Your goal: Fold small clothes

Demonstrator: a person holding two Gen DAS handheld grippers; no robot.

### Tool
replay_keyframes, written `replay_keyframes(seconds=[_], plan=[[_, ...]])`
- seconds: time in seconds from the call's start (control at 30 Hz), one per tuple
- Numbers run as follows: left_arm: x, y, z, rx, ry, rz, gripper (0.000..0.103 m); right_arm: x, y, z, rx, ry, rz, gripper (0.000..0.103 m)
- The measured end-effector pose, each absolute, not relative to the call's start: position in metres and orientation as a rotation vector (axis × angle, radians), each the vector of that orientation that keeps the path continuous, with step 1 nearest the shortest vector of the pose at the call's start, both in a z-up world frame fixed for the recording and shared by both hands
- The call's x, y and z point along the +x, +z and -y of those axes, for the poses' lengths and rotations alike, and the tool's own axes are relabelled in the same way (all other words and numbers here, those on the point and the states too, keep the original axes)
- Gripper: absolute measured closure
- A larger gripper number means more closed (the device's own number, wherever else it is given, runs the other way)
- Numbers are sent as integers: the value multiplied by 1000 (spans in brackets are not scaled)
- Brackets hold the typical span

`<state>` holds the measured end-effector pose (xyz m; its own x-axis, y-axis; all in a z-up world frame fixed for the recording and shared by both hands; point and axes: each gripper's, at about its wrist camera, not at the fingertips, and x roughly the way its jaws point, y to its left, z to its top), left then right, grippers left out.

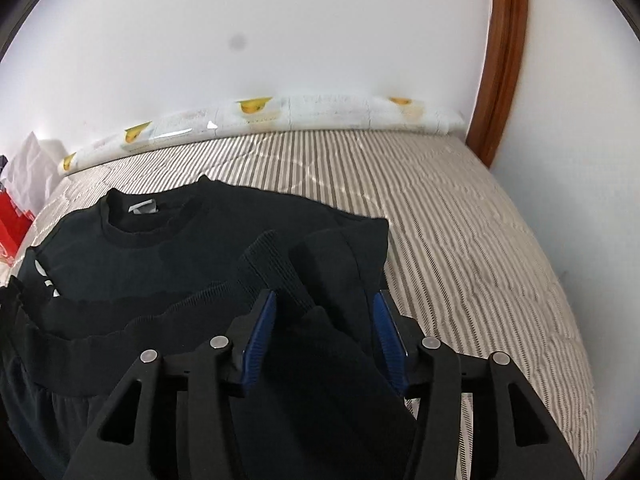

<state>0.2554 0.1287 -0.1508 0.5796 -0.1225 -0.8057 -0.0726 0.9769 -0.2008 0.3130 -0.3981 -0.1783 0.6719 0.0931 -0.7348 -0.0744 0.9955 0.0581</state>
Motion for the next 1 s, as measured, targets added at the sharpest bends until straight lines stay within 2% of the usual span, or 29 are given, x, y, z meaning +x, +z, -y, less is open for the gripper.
replay_keyframes(seconds=[0.3,0.37,0.4,0.43,0.6,0.7,0.87,1.0], plan=[[262,-156,-118,-182,-39,-984,77,335,-191,371,-13,193,-869,54],[260,-153,-117,-181,-35,-973,95,334,-190,366,-55,163,-850,71],[257,-148,-116,-179,-37,-953,95,332,-187,366,-56,171,-839,81],[254,-143,-117,-179,-31,-935,96,329,-183,368,-43,188,-826,85],[256,-111,-123,-269,2,-831,96,311,-153,390,49,187,-692,87],[268,-100,-125,-284,28,-779,96,325,-146,402,112,158,-700,87],[296,-107,-126,-293,49,-786,96,351,-147,419,222,161,-731,87],[319,-125,-125,-289,62,-831,96,368,-157,416,190,153,-759,87]])
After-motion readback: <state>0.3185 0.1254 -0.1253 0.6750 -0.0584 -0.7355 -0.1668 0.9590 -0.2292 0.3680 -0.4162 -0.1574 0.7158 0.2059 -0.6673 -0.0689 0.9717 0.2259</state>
